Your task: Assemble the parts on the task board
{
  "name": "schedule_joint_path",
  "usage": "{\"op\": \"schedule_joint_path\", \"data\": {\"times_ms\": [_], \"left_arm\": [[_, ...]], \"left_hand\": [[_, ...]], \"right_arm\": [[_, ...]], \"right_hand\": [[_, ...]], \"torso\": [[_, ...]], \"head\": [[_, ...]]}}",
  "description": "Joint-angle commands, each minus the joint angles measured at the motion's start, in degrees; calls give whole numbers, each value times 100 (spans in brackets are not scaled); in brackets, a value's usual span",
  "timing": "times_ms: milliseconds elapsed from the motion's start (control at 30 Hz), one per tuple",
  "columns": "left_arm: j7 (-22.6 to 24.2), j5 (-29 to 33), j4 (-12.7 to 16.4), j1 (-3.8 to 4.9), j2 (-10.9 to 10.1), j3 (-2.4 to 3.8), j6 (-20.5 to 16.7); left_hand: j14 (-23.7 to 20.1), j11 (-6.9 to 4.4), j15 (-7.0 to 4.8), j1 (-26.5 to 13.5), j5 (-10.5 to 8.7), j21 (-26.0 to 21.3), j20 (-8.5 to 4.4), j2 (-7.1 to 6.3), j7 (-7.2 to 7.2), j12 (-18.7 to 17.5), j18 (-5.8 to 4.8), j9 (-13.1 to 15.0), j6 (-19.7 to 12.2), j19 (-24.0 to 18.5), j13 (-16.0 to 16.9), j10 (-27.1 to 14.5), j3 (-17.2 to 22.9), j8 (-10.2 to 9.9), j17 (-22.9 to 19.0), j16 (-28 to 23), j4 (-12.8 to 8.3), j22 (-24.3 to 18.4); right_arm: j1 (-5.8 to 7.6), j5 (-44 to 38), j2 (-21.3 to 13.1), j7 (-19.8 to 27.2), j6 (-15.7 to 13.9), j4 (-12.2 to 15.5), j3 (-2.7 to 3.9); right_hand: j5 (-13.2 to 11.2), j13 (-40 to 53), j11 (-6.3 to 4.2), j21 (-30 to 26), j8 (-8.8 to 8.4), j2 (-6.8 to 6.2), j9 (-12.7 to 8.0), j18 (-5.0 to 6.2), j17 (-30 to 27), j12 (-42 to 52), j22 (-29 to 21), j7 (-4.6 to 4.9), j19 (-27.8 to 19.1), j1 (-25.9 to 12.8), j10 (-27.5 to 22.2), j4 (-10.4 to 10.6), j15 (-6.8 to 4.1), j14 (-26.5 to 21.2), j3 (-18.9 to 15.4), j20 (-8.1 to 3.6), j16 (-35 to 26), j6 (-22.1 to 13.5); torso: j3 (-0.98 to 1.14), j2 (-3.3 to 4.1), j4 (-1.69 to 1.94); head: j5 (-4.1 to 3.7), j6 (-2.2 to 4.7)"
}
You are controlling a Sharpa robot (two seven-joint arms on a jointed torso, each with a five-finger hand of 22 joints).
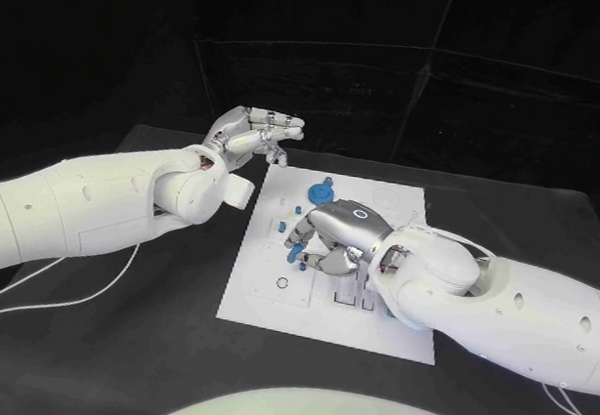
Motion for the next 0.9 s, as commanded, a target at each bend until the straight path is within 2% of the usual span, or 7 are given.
{"op": "schedule_joint_path", "data": {"times_ms": [33, 300, 533, 700, 900], "left_arm": [[36, 19, 12, 10, 18, 6, 62], [35, 19, 4, 10, 43, 6, 67], [33, 19, -7, 10, 63, 6, 73], [27, 19, -13, 10, 71, 6, 73], [25, 19, -16, 10, 75, 6, 77]], "left_hand": [[-39, -8, 3, -17, 0, -25, -4, 34, -3, 37, 81, 5, 11, -24, 7, -16, -35, 23, -7, -34, -10, -9], [-39, -8, 3, -17, 0, -25, -4, 34, -3, 37, 81, 5, 11, -24, 7, -16, -35, 23, -7, -34, -10, -9], [-42, -9, 1, -8, 0, -29, -4, 35, -4, 44, 82, 6, 10, -23, 8, -18, -40, 26, -12, -33, -16, -12], [-45, -8, 1, -9, -1, -32, -5, 31, -2, 47, 81, 5, 7, -23, 8, -21, -47, 26, -20, -35, -17, -15], [-45, -8, 1, -9, -1, -32, -5, 31, -2, 47, 81, 5, 7, -23, 8, -21, -47, 26, -20, -35, -17, -15]], "right_arm": [[-55, 26, 98, 271, 209, -100, -2], [-169, 25, 258, 329, 418, -267, -10], [-220, -3, 329, 316, 520, -335, -23], [-232, -42, 341, 281, 557, -357, -94], [-236, -105, 389, 229, 555, -417, -127]], "right_hand": [[18, 2, -79, 11, -39, -23, -8, -88, -11, -34, -13, 8, 4, -19, 128, 3, -25, 49, 45, 25, 13, 12], [16, 2, -77, 11, -42, -28, -9, -87, -13, -41, -14, 11, 2, -35, 126, 2, -22, 48, 49, 27, 13, 9], [16, 2, -77, 9, -43, -29, -9, -87, -12, -43, -17, 11, 0, -38, 125, 2, -22, 48, 51, 28, 14, 9], [16, 2, -77, 9, -43, -29, -9, -87, -12, -43, -17, 11, 0, -38, 125, 2, -22, 48, 51, 28, 14, 9], [16, 2, -77, 9, -43, -29, -9, -87, -12, -43, -17, 11, 0, -38, 125, 2, -22, 48, 51, 28, 14, 9]], "torso": [[0, 1, -12], [11, 2, -13], [9, -2, -15], [12, 0, -21], [6, 3, -14]], "head": [[31, -9], [88, -41], [121, -57], [131, -58], [134, -66]]}}
